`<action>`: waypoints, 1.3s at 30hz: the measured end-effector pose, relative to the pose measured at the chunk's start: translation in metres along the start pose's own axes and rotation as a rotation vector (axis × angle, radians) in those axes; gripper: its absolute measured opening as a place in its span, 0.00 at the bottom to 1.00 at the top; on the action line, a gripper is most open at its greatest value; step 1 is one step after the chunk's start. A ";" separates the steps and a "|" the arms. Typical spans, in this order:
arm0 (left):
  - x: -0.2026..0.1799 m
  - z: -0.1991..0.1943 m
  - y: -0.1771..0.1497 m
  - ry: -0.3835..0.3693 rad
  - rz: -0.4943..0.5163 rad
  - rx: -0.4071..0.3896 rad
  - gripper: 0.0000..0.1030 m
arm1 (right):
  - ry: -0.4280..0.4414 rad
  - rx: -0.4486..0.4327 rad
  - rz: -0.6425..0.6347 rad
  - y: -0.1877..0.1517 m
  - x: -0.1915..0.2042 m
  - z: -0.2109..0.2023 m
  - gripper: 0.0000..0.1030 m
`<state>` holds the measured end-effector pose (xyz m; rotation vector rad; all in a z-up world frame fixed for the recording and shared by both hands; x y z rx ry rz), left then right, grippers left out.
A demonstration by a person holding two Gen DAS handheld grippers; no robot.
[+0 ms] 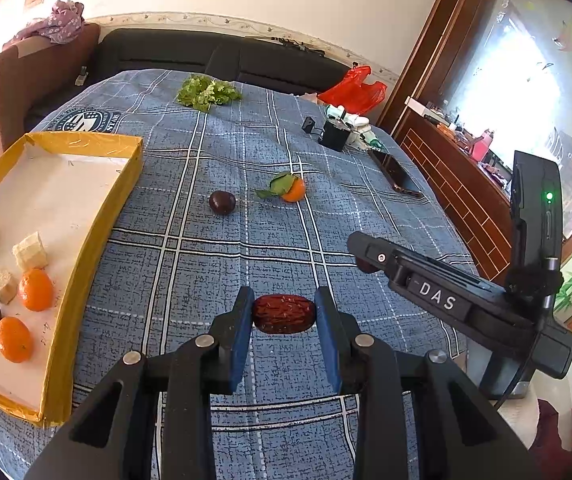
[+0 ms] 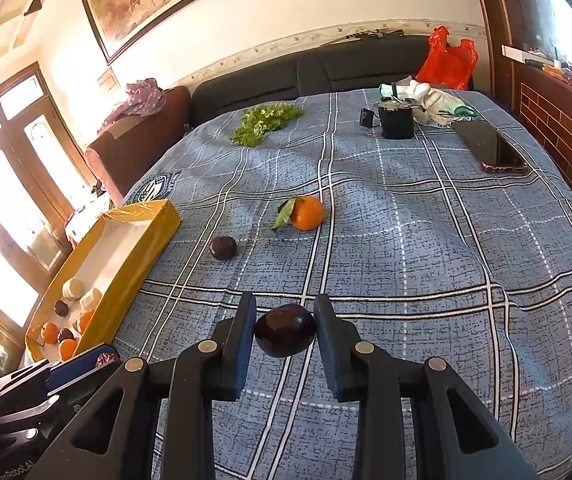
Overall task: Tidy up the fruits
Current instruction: 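Carry the red date and dark plum over to the yellow tray, then open the left tool to drop the date while the right tool drops the plum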
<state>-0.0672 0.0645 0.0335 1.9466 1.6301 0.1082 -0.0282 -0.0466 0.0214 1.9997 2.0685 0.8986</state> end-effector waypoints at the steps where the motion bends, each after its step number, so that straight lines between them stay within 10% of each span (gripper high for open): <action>1: 0.001 -0.001 0.000 -0.002 -0.001 -0.001 0.29 | -0.001 0.003 -0.003 0.000 0.002 0.001 0.32; 21: 0.067 -0.047 0.021 -0.016 -0.118 -0.083 0.29 | 0.032 0.016 -0.113 0.019 0.066 0.011 0.32; 39: 0.240 -0.065 0.063 0.275 -0.281 -0.101 0.29 | 0.193 0.159 -0.354 0.041 0.223 0.092 0.33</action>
Point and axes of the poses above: each gripper's, at about its wrist camera, not at the fingertips, and z roughly the way its jaws point, x to its left, y to its top, the point moved 6 cm from there along z, roughly the way its jaws point, and after that the axes turned 14 degrees about x, right-handed, at the moved point
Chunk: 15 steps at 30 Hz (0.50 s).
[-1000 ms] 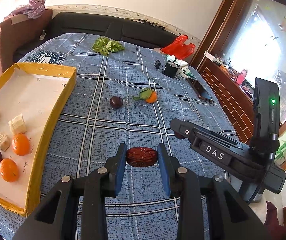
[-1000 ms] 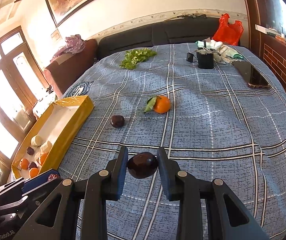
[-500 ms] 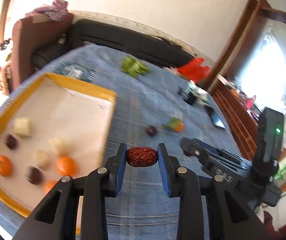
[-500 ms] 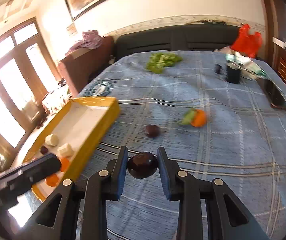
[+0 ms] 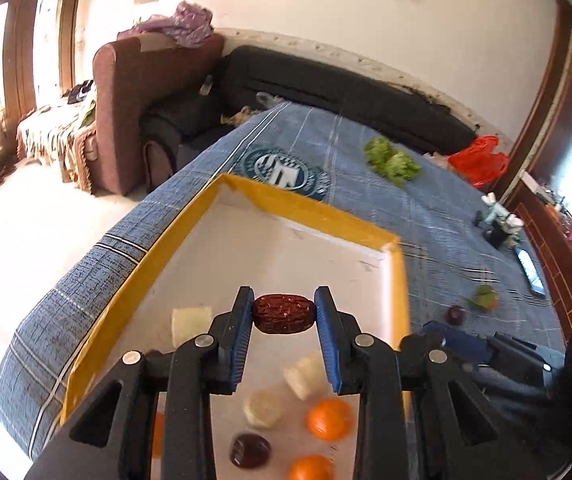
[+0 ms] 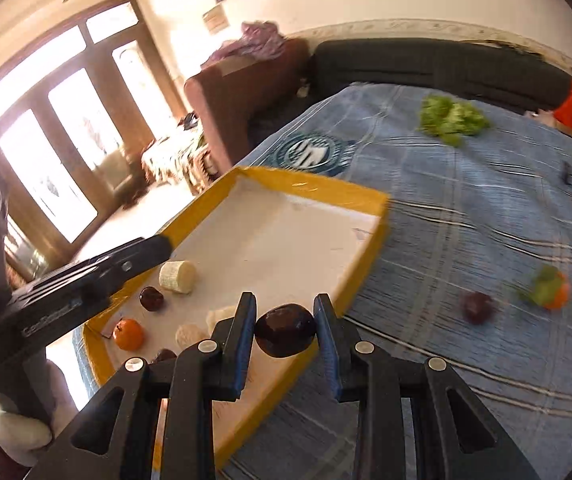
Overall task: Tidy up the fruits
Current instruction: 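Open the left tool to drop the date while the right tool drops the plum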
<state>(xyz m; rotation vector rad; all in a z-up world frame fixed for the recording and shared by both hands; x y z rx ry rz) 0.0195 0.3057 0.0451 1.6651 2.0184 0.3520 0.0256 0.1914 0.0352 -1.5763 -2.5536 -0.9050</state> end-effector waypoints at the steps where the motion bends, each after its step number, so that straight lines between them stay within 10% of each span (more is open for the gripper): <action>1: 0.005 0.007 0.002 0.008 -0.006 0.016 0.29 | 0.005 0.019 -0.011 0.004 0.005 0.010 0.33; 11: 0.023 0.039 0.001 0.023 -0.058 0.110 0.29 | -0.064 0.104 -0.072 0.012 0.014 0.065 0.33; 15: 0.026 0.041 0.002 0.030 -0.077 0.122 0.45 | -0.072 0.104 -0.061 0.013 0.010 0.070 0.33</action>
Point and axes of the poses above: each gripper's, at about its wrist camera, not at the fingertips, and z roughly the way its jaws point, x to its left, y to its top, the point moved 6 cm from there along z, roughly the way its jaws point, and after that the axes turned 14 degrees about x, right-handed, at the moved point
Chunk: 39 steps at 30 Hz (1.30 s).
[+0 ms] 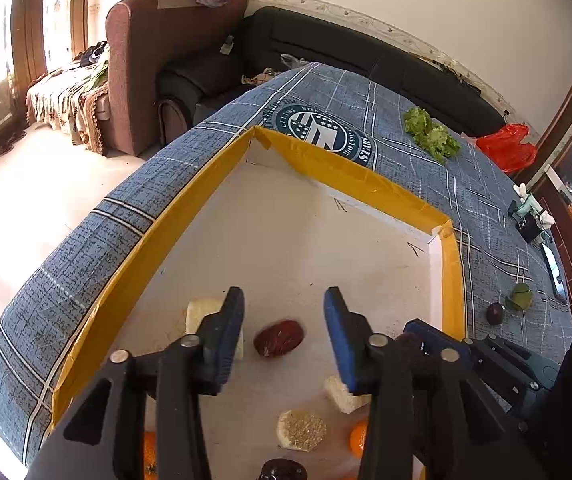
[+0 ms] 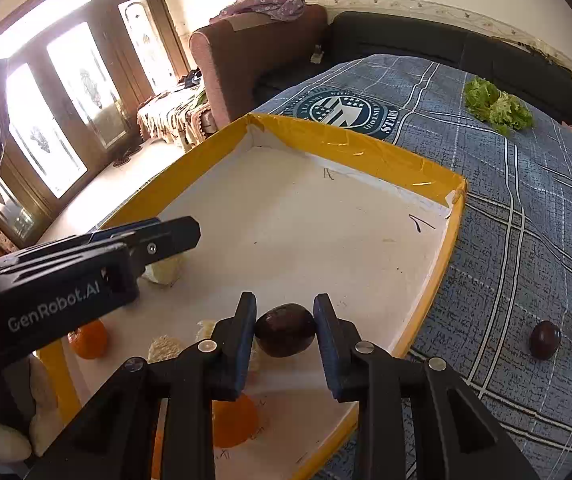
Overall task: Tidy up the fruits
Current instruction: 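Open the left tool to drop the date while the right tool drops the plum, then grasp a dark plum with the left tool while the right tool grasps a leafy orange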
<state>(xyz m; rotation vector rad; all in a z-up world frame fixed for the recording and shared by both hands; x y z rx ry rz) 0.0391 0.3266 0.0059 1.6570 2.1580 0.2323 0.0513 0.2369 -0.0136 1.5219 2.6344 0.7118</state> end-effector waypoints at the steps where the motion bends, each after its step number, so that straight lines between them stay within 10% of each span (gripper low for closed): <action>1: 0.001 -0.001 0.000 -0.002 -0.009 -0.001 0.47 | 0.001 0.002 -0.001 0.000 0.001 0.000 0.33; 20: -0.039 -0.106 -0.033 -0.213 -0.025 -0.100 0.75 | -0.006 -0.196 0.121 -0.030 -0.042 -0.122 0.44; 28: -0.106 -0.197 -0.061 -0.349 0.103 -0.203 0.76 | -0.135 -0.395 0.196 -0.067 -0.105 -0.282 0.47; 39: -0.172 -0.317 -0.042 -0.187 0.260 -0.474 0.90 | -0.479 -0.716 0.158 -0.069 -0.107 -0.520 0.69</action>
Point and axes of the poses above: each gripper's, at about its wrist camera, not at the fingertips, and z roughly the way its jaws point, x to its left, y to its top, the point moved 6 cm from there along z, roughly the way its jaws point, and after that the axes turned 14 degrees about x, right-handed, at the moved point
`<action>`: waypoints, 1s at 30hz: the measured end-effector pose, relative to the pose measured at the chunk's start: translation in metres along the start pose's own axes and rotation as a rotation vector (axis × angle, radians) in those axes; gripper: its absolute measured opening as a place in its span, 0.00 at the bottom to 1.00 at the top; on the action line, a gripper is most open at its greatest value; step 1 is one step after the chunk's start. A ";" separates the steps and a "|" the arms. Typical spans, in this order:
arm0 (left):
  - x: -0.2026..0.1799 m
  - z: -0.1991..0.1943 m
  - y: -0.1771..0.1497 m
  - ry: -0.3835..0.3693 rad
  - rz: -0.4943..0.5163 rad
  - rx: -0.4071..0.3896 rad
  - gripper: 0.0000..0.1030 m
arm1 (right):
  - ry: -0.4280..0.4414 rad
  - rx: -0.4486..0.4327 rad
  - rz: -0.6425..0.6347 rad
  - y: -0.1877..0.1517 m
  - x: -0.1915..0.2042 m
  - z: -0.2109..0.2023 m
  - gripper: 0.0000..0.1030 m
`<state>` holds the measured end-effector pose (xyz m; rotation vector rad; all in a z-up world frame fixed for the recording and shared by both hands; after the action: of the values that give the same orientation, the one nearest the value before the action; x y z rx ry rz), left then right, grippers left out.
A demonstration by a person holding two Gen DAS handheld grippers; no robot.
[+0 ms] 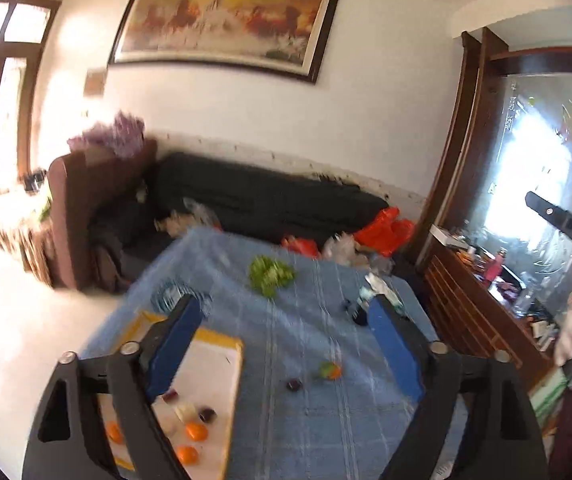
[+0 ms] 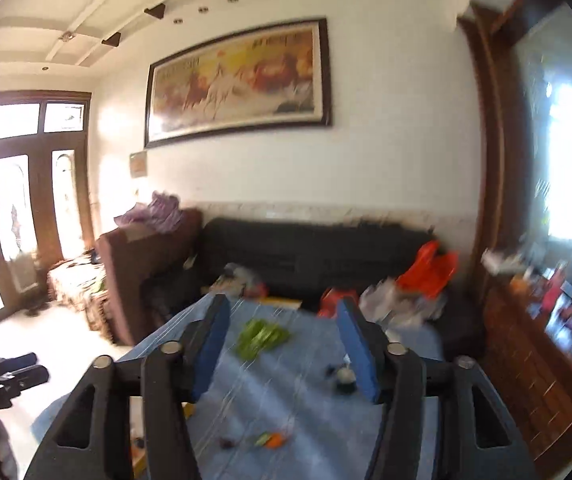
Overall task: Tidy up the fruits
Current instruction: 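Grasp a dark plum with the left tool while the right tool grasps a leafy orange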
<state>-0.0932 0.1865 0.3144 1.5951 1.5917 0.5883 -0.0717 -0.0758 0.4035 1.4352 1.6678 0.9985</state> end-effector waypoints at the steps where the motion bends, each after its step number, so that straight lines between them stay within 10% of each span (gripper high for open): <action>1: -0.002 -0.003 0.005 0.024 0.015 -0.023 0.92 | -0.001 -0.010 0.002 0.003 -0.002 -0.005 0.70; 6: -0.002 0.044 -0.003 -0.007 -0.010 0.057 0.92 | 0.066 0.071 0.003 -0.035 0.004 0.034 0.72; 17: 0.014 0.217 -0.097 -0.077 -0.102 0.397 0.78 | 0.269 0.650 0.223 -0.240 0.008 0.293 0.57; 21: 0.018 0.256 -0.121 -0.080 -0.121 0.481 0.62 | 0.250 0.717 0.270 -0.274 0.004 0.341 0.57; 30: 0.022 0.305 -0.146 -0.093 -0.167 0.565 0.62 | 0.273 0.771 0.285 -0.301 0.022 0.381 0.57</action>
<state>0.0609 0.1305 0.0182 1.8244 1.9012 -0.0391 0.1298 -0.0394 -0.0375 2.1525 2.2344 0.7414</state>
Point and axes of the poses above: each gripper's, at about its wrist camera, not at the fingertips, and z roughly the way its jaws point, x to its left, y to its top, the point moved 6 cm from there along z, roughly the way its jaws point, and after that the axes turned 14 degrees about x, right-handed, at the moved point
